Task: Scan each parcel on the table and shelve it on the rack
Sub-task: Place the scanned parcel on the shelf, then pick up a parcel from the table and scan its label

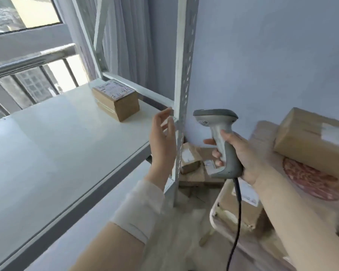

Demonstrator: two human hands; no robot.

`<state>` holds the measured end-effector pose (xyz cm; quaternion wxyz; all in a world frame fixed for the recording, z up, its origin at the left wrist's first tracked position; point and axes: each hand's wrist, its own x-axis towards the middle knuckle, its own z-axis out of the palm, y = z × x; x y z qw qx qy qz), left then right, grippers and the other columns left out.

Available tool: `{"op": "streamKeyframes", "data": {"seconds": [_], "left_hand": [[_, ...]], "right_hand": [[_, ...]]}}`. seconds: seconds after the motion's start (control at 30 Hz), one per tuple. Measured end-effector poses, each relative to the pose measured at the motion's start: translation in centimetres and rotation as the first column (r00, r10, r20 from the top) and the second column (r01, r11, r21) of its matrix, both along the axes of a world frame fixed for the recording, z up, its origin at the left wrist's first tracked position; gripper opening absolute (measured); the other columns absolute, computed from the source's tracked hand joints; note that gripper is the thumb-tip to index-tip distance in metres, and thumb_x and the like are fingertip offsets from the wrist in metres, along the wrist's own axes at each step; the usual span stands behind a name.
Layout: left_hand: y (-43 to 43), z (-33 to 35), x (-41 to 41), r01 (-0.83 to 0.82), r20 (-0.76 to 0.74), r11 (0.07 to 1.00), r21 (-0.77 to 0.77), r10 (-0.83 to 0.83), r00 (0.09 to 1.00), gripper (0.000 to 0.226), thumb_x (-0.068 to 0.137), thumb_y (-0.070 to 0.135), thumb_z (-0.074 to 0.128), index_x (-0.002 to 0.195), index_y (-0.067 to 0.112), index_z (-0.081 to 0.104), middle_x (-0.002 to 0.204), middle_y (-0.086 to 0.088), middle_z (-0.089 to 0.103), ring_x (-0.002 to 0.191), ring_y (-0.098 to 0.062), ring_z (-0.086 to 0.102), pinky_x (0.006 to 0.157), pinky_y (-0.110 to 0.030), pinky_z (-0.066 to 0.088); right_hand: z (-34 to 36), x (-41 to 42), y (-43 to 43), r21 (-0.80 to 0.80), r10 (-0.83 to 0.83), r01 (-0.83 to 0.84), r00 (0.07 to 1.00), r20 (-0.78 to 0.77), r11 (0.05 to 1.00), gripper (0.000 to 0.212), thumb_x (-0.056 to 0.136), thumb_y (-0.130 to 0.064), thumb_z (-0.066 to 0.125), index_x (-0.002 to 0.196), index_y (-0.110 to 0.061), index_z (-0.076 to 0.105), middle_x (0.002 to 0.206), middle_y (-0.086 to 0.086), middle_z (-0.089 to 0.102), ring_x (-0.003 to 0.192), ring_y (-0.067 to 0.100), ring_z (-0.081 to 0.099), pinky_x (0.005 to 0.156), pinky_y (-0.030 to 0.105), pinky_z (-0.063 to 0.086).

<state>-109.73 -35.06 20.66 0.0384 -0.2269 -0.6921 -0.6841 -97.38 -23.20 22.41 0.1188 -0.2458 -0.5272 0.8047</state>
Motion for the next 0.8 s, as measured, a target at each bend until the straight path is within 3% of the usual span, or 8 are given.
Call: {"op": "streamKeyframes", "data": {"seconds": [0.1,0.2,0.3,0.4,0.47,0.6,0.7,0.8], "left_hand": [[2.2,-0.8,5.6,0.193,0.159,0.981,-0.021,-0.187,0.969,0.016,0.097,0.019,0.046,0.11,0.023,0.055,0.105,0.01,0.061,0.095,0.001,0.056,0.077,-0.007,0.042],[4.7,-0.8,11.6,0.336,0.211,0.941,-0.036,-0.321,0.923,0.015,0.097,0.019,0.046,0.107,0.024,0.055,0.1,0.015,0.059,0.095,0.001,0.056,0.076,-0.004,0.041],[7.3,-0.4,18.4,0.462,0.249,0.887,0.004,-0.448,0.859,0.013,0.096,0.017,0.046,0.105,0.024,0.054,0.099,0.016,0.059,0.099,-0.004,0.058,0.081,-0.013,0.044],[9.7,0.1,26.1,0.554,0.251,0.832,0.017,-0.54,0.804,0.013,0.095,0.017,0.049,0.105,0.021,0.056,0.097,0.015,0.061,0.088,0.005,0.057,0.065,0.0,0.04],[11.2,0.2,31.6,0.626,0.252,0.779,0.032,-0.612,0.749,0.016,0.094,0.016,0.047,0.104,0.024,0.057,0.096,0.018,0.061,0.086,0.012,0.056,0.064,0.001,0.039],[14.1,-0.6,42.9,0.732,0.287,0.681,0.022,-0.706,0.647,0.018,0.095,0.019,0.045,0.108,0.025,0.056,0.106,0.014,0.06,0.1,0.002,0.055,0.077,-0.011,0.041],[16.0,-1.4,50.9,0.766,0.315,0.643,-0.01,-0.725,0.613,0.018,0.095,0.019,0.046,0.108,0.026,0.054,0.105,0.016,0.057,0.098,0.005,0.052,0.073,-0.006,0.036],[18.1,-2.1,58.2,0.801,0.332,0.598,-0.042,-0.748,0.575,0.017,0.095,0.014,0.046,0.108,0.02,0.056,0.098,0.018,0.056,0.088,0.01,0.051,0.064,0.001,0.037]], "right_hand": [[0.2,6.4,-0.3,-0.02,-0.087,0.086,0.996,-0.025,0.996,0.04,0.083,-0.032,0.059,0.111,-0.005,0.048,0.069,0.006,0.068,0.045,0.012,0.049,0.039,0.023,0.041],[1.2,13.5,0.1,0.006,-0.179,0.179,0.982,-0.054,0.984,0.041,0.078,-0.033,0.063,0.108,-0.008,0.051,0.073,0.008,0.069,0.047,0.015,0.049,0.039,0.023,0.04],[2.2,21.0,0.9,0.05,-0.283,0.285,0.958,-0.05,0.957,0.038,0.079,-0.031,0.063,0.109,-0.009,0.053,0.075,0.009,0.07,0.047,0.015,0.049,0.039,0.024,0.04],[2.7,28.7,2.1,0.101,-0.397,0.397,0.918,-0.014,0.912,0.026,0.091,-0.026,0.055,0.108,-0.007,0.054,0.077,0.009,0.071,0.047,0.014,0.05,0.038,0.023,0.04],[2.7,34.0,2.9,0.116,-0.457,0.455,0.89,-0.01,0.883,0.029,0.092,-0.026,0.054,0.111,-0.005,0.052,0.078,0.009,0.071,0.047,0.014,0.05,0.037,0.023,0.039],[2.1,45.2,4.6,0.135,-0.525,0.52,0.851,0.004,0.843,0.039,0.087,-0.033,0.058,0.115,-0.006,0.053,0.075,0.006,0.072,0.046,0.012,0.049,0.038,0.023,0.04],[1.4,53.4,6.0,0.129,-0.548,0.539,0.836,0.038,0.832,0.04,0.092,-0.033,0.052,0.117,-0.002,0.051,0.066,0.002,0.069,0.042,0.011,0.048,0.038,0.022,0.039],[1.0,60.9,7.2,0.137,-0.617,0.607,0.786,0.043,0.783,0.028,0.093,-0.028,0.053,0.112,-0.007,0.054,0.078,0.007,0.07,0.046,0.013,0.048,0.038,0.023,0.039]]}}
